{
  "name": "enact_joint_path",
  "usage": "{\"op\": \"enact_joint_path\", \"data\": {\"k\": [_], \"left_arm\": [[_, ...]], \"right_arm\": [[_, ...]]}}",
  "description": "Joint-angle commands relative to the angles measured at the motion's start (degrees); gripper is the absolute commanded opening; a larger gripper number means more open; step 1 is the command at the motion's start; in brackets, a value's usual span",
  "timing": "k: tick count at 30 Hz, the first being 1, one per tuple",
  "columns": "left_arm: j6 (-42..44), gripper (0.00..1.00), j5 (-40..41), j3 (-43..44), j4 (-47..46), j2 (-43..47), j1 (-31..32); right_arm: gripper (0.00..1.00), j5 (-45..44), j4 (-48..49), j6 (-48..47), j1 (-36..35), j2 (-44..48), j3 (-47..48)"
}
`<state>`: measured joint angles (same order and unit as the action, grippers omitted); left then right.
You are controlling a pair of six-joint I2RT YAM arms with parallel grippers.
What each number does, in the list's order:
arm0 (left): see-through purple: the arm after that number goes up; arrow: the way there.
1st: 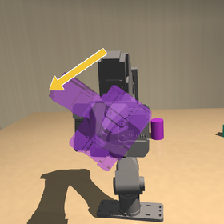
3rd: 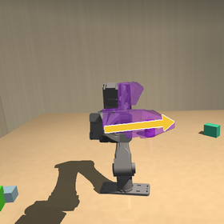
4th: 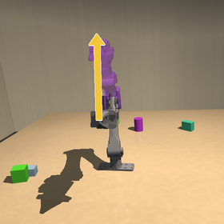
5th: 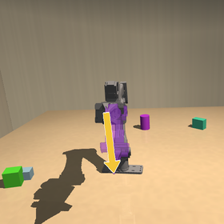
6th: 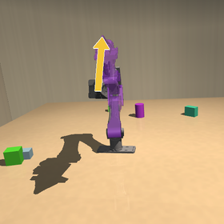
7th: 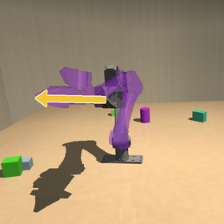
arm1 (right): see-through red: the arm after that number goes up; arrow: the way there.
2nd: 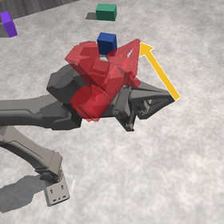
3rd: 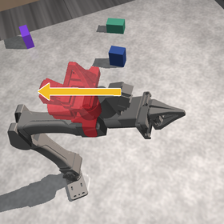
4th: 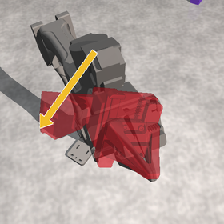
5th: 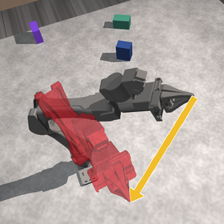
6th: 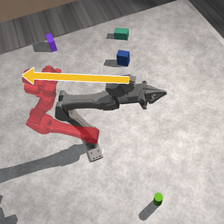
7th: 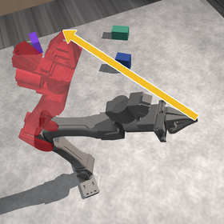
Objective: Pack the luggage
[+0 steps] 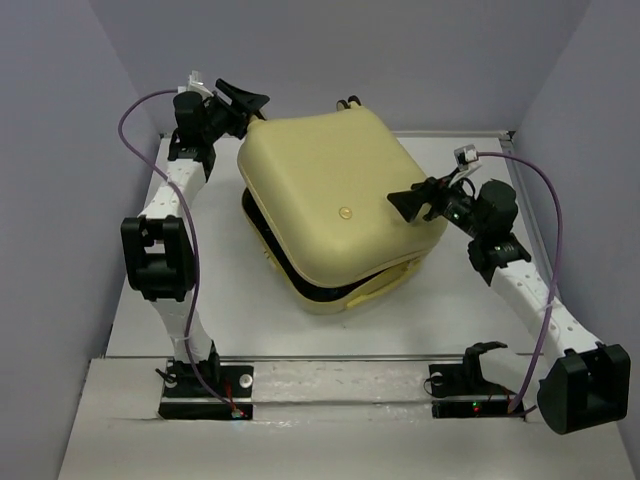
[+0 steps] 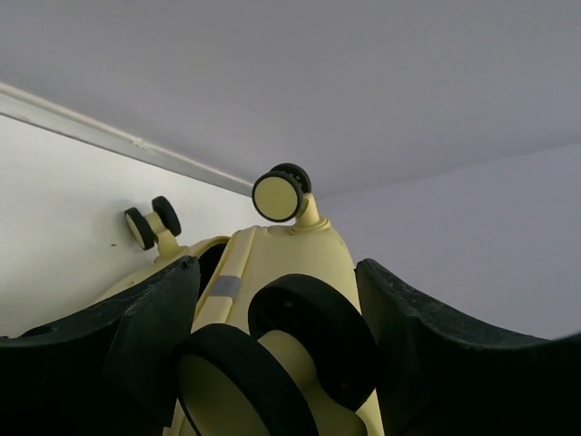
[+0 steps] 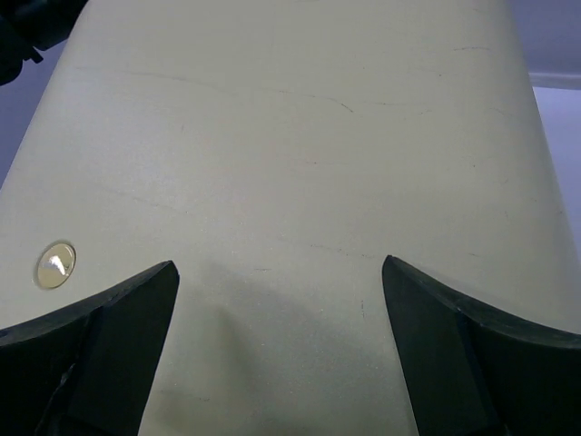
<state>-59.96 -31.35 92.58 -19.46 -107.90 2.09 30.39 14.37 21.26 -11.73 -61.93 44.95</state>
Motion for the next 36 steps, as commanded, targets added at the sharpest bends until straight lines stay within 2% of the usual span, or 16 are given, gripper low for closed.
{"op": "enact_joint_path", "data": {"k": [1,8,12,13,14,18,21,24,27,29,30,32,33,34,35,36], "left_arm": [[0.81,0.06,-3.19,-1.86,-4.0,5.24,0.9],[3.27,0.06,-0.9,-16.44,-5.32,7.44,-0.68],[3.71,0.06,-0.81,-20.32,-6.11,8.4,-0.77],[4.06,0.06,-0.47,-21.11,-6.2,8.32,-0.86],[4.24,0.06,-0.2,-21.12,-6.2,8.23,-0.86],[4.86,0.14,0.15,-18.68,-6.38,5.6,-1.29],[3.72,0.12,-0.72,-13.24,-6.2,2.96,-1.56],[5.29,0.08,-0.03,-8.38,-2.51,1.46,-1.56],[6.0,0.08,0.15,-7.5,-1.46,0.32,-1.56],[7.48,0.12,0.42,-6.36,0.03,-1.0,-3.31],[7.75,0.18,0.16,-6.18,0.56,-1.35,-3.4],[8.02,0.41,-0.81,-6.35,0.57,-1.53,-3.76],[8.37,0.78,-0.9,-6.35,0.65,-1.44,-3.93],[10.03,0.96,-0.47,-5.75,2.57,-0.92,-4.28],[10.83,0.99,0.15,-5.57,3.98,-0.22,-4.55],[12.14,0.99,0.85,-5.91,4.34,0.66,-5.33]], "right_arm": [[1.0,-0.24,-10.41,0.54,-0.67,0.31,-1.44],[1.0,-6.03,-19.37,-0.51,-0.67,8.05,1.1],[0.96,-11.92,-23.59,-0.69,-0.67,13.06,0.41],[0.76,-13.07,-25.25,-0.78,-0.67,14.37,-0.12],[0.76,-13.08,-25.97,-0.69,-0.67,14.82,-0.39],[0.13,-11.15,-28.69,0.36,-0.67,17.45,-2.32],[0.07,-8.0,-30.8,0.63,-0.67,19.56,-4.08],[0.07,-5.78,-32.74,0.54,-1.19,21.85,-5.83],[0.1,-6.4,-32.57,1.15,-1.19,23.78,-8.82],[0.14,-4.56,-31.43,1.68,-1.19,23.18,-9.96],[0.16,-3.68,-30.55,2.81,-1.19,22.21,-11.01],[0.24,-2.36,-27.21,3.88,-1.81,21.68,-11.99],[0.34,-2.53,-26.33,4.05,-2.33,21.5,-12.34],[0.39,-2.7,-25.54,3.88,-2.34,20.63,-12.25],[0.48,-2.27,-25.45,2.84,-2.34,19.75,-11.91],[0.5,-2.09,-25.53,2.57,-2.34,18.87,-11.47]]}}
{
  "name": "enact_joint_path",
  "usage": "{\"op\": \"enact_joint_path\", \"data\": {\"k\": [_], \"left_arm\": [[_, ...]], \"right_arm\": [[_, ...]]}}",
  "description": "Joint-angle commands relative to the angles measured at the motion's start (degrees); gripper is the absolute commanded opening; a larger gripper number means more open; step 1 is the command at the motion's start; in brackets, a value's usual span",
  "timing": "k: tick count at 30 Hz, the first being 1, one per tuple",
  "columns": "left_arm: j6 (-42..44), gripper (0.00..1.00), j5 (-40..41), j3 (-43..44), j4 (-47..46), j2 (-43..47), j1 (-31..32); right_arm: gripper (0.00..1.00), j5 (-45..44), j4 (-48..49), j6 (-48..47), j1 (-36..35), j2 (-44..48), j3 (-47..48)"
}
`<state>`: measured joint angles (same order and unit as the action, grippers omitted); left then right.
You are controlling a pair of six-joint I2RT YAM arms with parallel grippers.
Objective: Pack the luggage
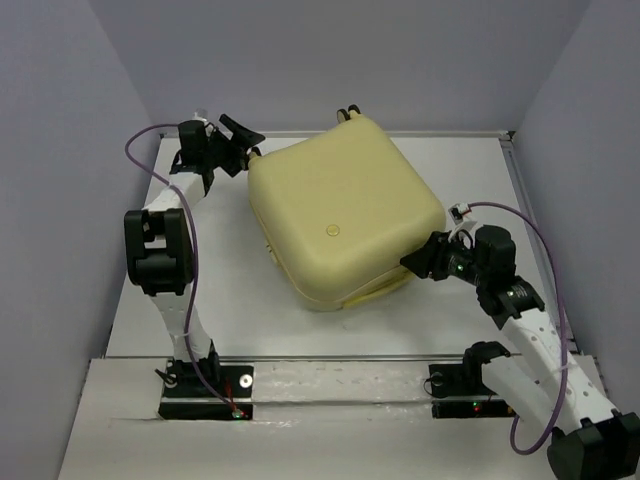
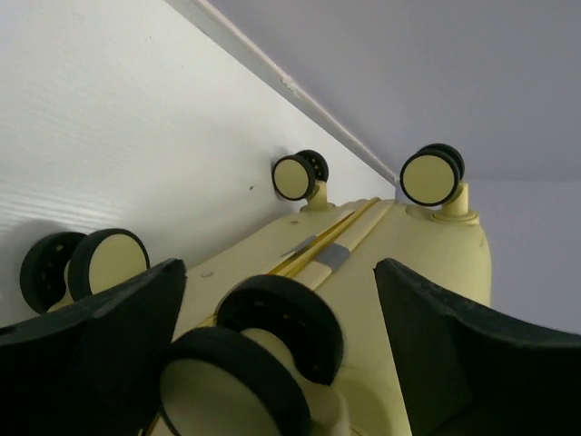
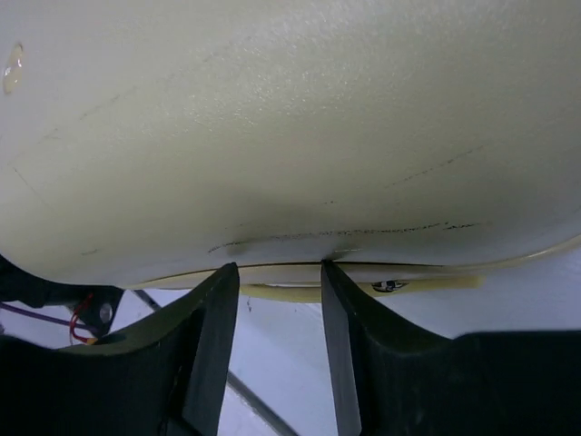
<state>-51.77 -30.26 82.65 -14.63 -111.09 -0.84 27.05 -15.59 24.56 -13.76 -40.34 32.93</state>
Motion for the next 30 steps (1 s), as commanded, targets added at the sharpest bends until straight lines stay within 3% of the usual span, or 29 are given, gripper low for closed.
{"op": "enact_joint_path", "data": {"k": [1,4,8,11,13,15,17,20,24,30], "left_arm": [[4.48,0.99,1.76,3.57,-0.05,6.65,-2.85],[7.8,0.99,6.16,2.25,2.84,13.93,-4.43],[12.48,0.99,14.44,-1.16,6.64,25.46,-4.87],[12.48,0.99,14.35,-12.66,4.45,36.62,-2.69],[14.58,0.99,17.31,-22.15,3.73,44.94,3.88],[17.13,0.9,20.84,-31.35,4.08,50.07,12.3],[17.05,0.72,23.57,-39.88,4.87,56.4,16.47],[13.2,0.52,24.81,-49.13,6.11,64.57,20.35],[8.27,0.43,25.43,-62.23,7.33,73.72,22.2],[6.59,0.38,26.57,-67.88,6.29,75.5,23.16]], "right_arm": [[0.51,0.9,4.35,-0.91,-0.3,-3.77,1.17],[0.51,-1.9,4.26,-0.74,-0.3,-2.21,1.26],[0.44,-4.99,1.19,-1.0,-0.3,0.79,1.0],[0.37,-5.16,1.35,-0.21,-0.3,0.09,-0.58],[0.35,-5.95,2.76,0.66,-0.3,-0.62,-2.43],[0.34,-6.92,5.04,1.02,-0.3,-1.49,-2.95],[0.33,-5.96,6.98,0.67,-0.3,-3.33,-2.08],[0.31,-4.03,12.92,0.58,-0.3,-7.46,-1.02],[0.3,-2.36,20.23,0.05,-0.3,-14.93,1.0],[0.34,0.72,27.19,-0.29,-0.3,-24.51,6.7]]}}
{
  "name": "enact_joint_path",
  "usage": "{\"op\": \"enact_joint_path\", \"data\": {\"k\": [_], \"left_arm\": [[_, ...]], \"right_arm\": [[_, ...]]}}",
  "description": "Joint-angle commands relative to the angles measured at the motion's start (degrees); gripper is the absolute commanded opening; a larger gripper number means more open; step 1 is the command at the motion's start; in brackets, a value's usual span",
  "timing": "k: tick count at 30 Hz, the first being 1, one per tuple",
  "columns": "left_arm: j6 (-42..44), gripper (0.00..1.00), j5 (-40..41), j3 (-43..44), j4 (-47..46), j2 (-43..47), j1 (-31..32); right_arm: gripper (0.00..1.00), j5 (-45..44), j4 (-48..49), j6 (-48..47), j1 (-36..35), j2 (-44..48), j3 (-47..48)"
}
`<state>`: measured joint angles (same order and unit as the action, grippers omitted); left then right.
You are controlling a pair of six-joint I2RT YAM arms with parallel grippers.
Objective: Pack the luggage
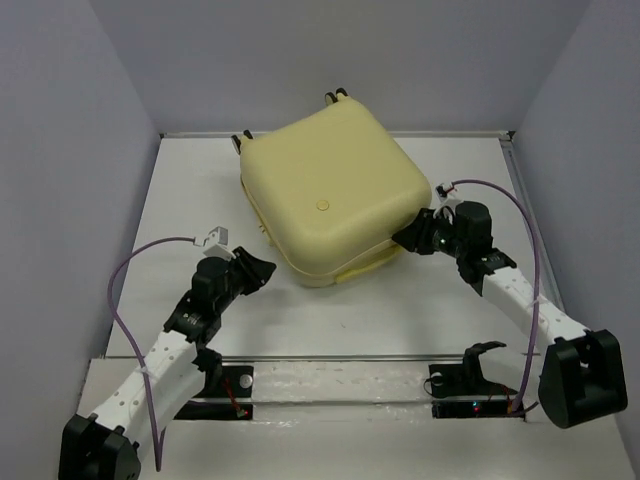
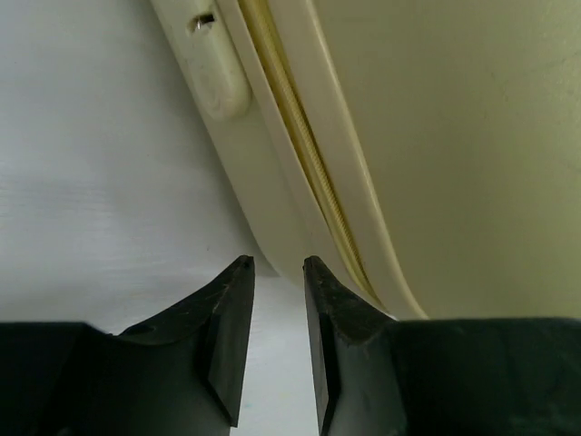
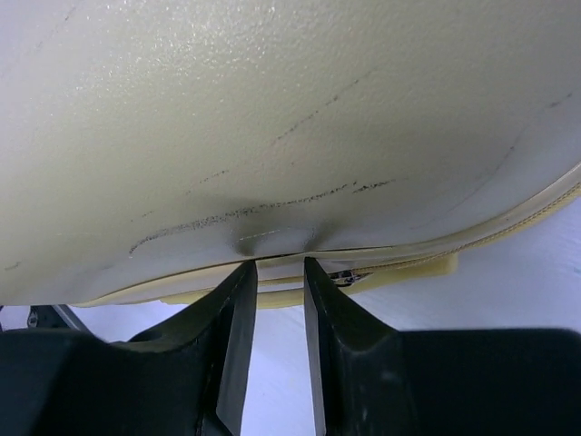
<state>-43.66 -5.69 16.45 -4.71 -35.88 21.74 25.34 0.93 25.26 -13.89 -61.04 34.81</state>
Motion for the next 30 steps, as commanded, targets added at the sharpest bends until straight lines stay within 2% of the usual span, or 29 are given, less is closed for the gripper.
{"op": "enact_joint_path", "data": {"k": [1,5,7,11,12,13,17,19,20,24,30], "left_arm": [[-1.6,0.38,2.0,-2.38,-4.51,-0.07,0.59],[-2.22,0.36,-1.24,-4.67,-10.31,-3.75,1.38],[-1.69,0.35,-1.77,-4.41,-12.6,-5.42,2.87],[0.15,0.35,-1.34,-2.22,-13.57,-6.66,5.59],[1.2,0.35,-1.16,-1.16,-13.75,-6.92,6.29],[1.21,0.35,-0.9,-0.63,-13.75,-6.92,6.3],[2.96,0.35,-1.77,0.08,-13.66,-7.8,6.48],[3.23,0.35,-2.21,-0.19,-13.83,-8.41,6.48],[3.23,0.35,-2.56,-0.45,-14.1,-8.59,6.48],[2.88,0.35,-3.01,-1.5,-15.42,-8.51,6.48],[3.49,0.35,-2.31,-1.68,-15.15,-8.24,6.48]], "right_arm": [[0.36,2.6,10.59,-1.61,-0.17,-4.09,5.44],[0.46,2.26,9.18,-3.72,-0.17,0.82,2.73],[0.46,1.12,9.18,-3.9,-0.17,5.56,-2.62],[0.29,-3.45,16.26,-1.18,-0.17,7.78,-11.59],[0.17,-5.55,17.78,-1.0,-0.17,7.25,-12.47],[0.13,-7.48,19.01,-1.17,-0.17,6.46,-13.0],[0.1,-10.84,28.74,-4.51,-0.17,2.42,-13.8],[0.16,-12.68,31.48,-6.52,-0.17,-0.91,-13.36],[0.23,-12.95,32.46,-6.88,0.35,-1.97,-13.1],[0.36,-9.71,40.44,-8.47,0.35,-7.15,-13.54],[0.41,-7.42,44.94,-10.66,0.35,-12.17,-12.57]]}}
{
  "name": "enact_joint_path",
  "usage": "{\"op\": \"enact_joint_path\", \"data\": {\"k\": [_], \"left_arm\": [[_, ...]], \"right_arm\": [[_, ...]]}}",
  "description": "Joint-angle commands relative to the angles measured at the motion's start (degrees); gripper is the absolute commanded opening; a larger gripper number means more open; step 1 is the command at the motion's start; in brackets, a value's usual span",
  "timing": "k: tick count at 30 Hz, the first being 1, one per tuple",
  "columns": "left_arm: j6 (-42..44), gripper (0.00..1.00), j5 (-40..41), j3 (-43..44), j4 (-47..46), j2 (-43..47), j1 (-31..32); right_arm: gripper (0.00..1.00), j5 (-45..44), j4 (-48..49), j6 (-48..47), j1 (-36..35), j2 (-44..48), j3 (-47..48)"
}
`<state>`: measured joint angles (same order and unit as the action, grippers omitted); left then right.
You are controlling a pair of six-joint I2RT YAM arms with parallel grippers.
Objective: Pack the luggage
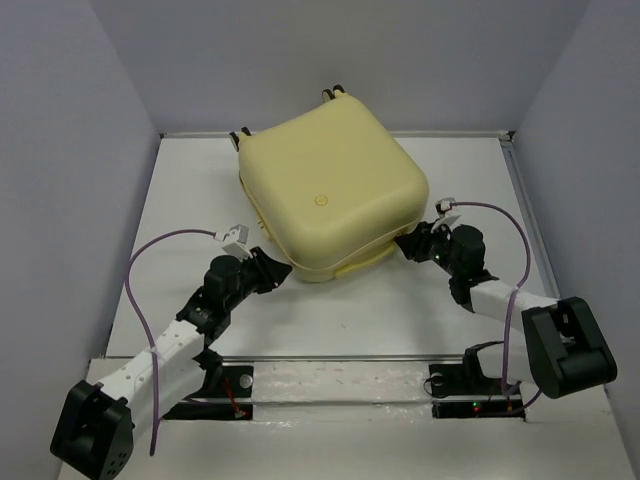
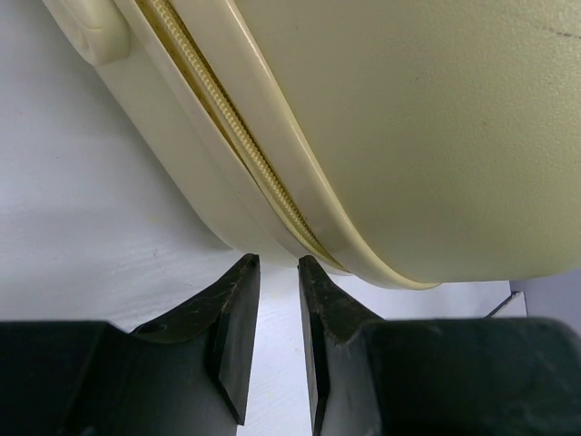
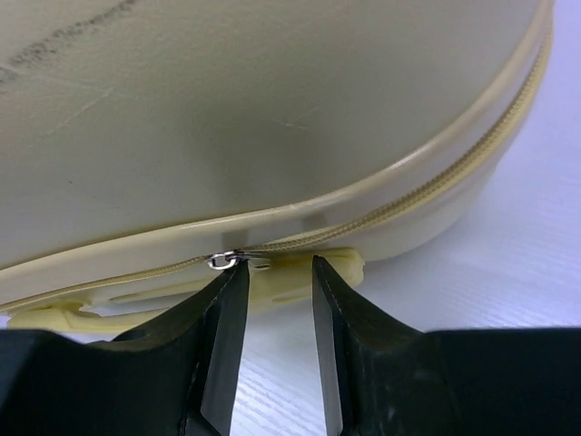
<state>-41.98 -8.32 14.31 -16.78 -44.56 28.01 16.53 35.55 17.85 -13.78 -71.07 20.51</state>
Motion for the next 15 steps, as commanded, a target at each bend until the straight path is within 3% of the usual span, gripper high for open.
{"op": "enact_joint_path", "data": {"k": [1,8,10,12,15], "left_arm": [[1.81,0.35,0.32,0.46,-3.09,0.43,0.2],[1.81,0.35,1.02,0.72,-3.18,-0.62,0.2],[1.64,0.35,1.2,0.64,-3.09,-0.53,0.2],[1.37,0.35,1.37,0.46,-3.0,-0.01,0.2],[1.2,0.35,1.9,0.2,-2.39,0.96,0.2]], "right_arm": [[0.41,2.0,11.37,-3.43,0.25,-2.41,1.46],[0.42,6.93,27.1,-1.5,0.25,-5.57,-1.18],[0.32,7.2,30.44,0.25,0.25,-5.92,-2.05],[0.15,6.67,33.53,1.31,0.25,-4.18,-3.1],[0.07,5.88,29.77,3.07,0.25,0.74,-4.16]]}}
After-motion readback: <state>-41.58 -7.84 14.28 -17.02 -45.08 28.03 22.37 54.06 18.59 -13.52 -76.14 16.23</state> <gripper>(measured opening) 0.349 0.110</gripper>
